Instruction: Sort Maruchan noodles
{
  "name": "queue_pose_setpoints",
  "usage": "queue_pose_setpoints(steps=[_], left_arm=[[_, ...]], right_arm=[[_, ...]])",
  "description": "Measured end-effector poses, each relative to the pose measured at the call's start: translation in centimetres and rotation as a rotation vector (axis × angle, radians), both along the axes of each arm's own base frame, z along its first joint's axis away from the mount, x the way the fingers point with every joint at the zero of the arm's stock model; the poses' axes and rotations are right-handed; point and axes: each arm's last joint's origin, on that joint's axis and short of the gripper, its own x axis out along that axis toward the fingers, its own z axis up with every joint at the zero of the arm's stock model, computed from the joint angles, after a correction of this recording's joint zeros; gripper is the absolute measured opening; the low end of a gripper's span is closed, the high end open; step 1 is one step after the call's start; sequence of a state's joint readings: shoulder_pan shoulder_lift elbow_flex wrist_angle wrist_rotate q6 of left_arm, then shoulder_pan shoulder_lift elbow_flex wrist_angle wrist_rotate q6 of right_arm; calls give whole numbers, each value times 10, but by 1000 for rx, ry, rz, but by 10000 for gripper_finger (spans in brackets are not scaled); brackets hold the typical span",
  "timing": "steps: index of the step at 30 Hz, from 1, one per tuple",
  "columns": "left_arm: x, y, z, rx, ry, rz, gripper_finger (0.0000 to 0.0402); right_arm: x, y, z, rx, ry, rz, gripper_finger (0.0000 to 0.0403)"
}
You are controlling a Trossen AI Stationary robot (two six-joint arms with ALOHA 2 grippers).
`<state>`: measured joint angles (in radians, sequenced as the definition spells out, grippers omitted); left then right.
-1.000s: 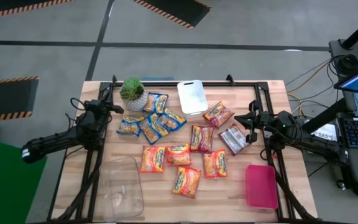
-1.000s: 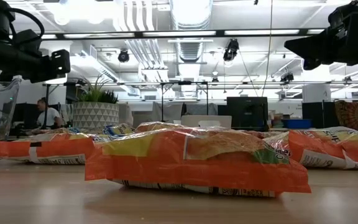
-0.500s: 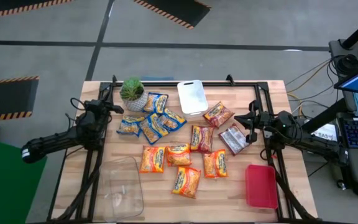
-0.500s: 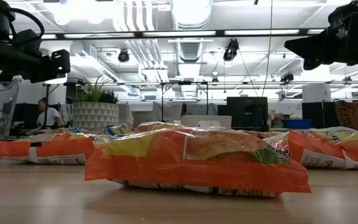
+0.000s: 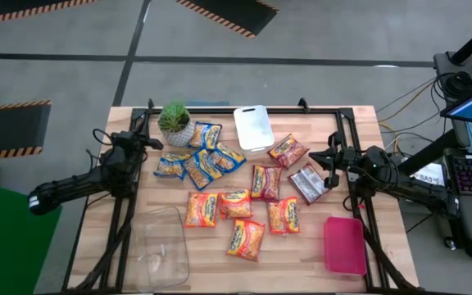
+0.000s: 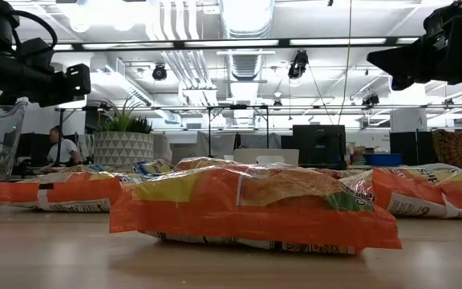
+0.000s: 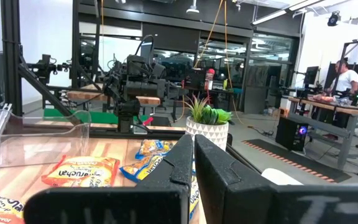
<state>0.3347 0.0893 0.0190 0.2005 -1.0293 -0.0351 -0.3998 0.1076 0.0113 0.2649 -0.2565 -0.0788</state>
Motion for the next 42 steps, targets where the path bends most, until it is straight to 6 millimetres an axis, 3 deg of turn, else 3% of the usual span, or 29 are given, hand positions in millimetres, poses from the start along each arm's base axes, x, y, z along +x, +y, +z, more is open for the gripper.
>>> queue_pose_setpoints(steps=[11,16,22,29,42], left_arm=[[0,0,0,0,0,0,39],[0,0,0,0,0,0,39],[0,0,0,0,0,0,39],[0,0,0,0,0,0,39],[0,0,0,0,0,1,39]], right_arm=[[0,0,0,17,-3,4,9],[0,0,1,430,-76,72,9],[0,3,3,552,-81,178,9],[-2,10,16,573,-173,280,9],[2,14,62,507,-194,320,9]])
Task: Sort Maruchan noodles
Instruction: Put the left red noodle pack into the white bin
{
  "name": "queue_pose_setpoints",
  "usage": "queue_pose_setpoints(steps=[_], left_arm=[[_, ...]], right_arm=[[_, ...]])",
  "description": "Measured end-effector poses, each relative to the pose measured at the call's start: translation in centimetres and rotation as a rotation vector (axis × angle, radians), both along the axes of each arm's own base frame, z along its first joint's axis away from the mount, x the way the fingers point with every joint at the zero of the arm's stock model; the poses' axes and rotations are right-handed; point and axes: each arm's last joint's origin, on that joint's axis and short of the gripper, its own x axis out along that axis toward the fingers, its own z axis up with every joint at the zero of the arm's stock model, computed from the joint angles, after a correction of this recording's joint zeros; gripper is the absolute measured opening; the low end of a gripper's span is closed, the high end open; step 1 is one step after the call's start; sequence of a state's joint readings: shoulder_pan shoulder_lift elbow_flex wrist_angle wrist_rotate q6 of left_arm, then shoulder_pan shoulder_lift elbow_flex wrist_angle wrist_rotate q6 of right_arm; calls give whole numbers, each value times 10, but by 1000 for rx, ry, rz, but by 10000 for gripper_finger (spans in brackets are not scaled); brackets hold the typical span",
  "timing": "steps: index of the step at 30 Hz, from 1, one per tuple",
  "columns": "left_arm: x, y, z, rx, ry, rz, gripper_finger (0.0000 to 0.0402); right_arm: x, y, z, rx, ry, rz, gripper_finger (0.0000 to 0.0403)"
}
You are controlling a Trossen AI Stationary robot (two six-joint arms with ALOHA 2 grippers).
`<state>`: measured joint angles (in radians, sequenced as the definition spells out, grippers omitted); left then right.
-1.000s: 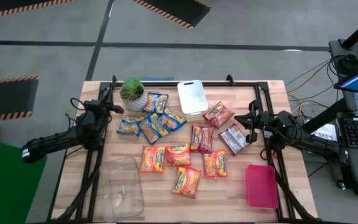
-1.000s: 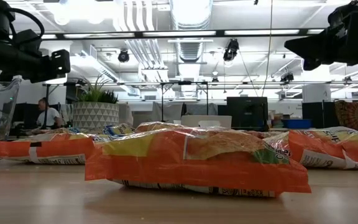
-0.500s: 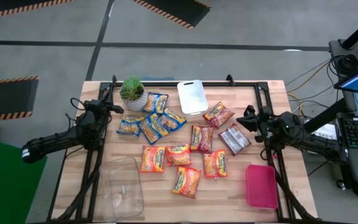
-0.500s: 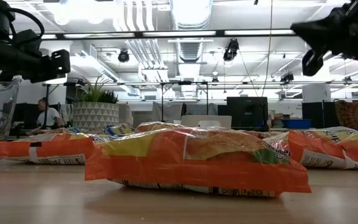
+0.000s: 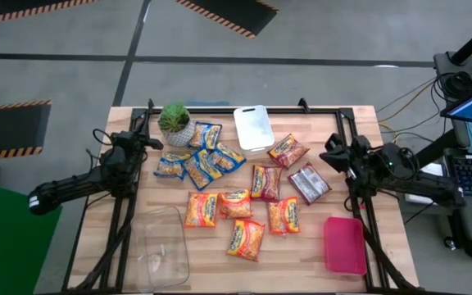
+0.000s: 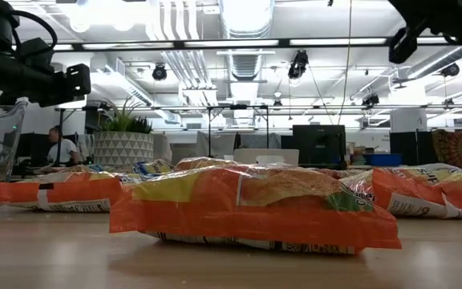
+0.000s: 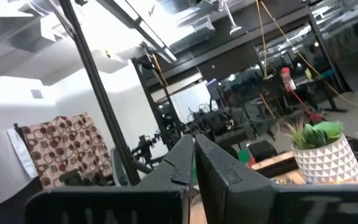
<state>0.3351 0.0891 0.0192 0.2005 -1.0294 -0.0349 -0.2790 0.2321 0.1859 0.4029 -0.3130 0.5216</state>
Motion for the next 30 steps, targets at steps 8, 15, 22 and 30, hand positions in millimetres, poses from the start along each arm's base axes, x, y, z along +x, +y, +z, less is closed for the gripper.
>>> queue_pose_setpoints(steps=[8,15,22,30], left_arm=[[0,0,0,0,0,0,39],[0,0,0,0,0,0,39],[3,-1,0,-59,-272,-126,39],[11,-8,15,-72,-547,-557,39]], right_arm=[[24,-7,3,17,130,-7,9],[44,-13,3,41,233,-10,9],[56,-21,0,72,430,-90,9],[63,-26,-6,125,650,-178,9]])
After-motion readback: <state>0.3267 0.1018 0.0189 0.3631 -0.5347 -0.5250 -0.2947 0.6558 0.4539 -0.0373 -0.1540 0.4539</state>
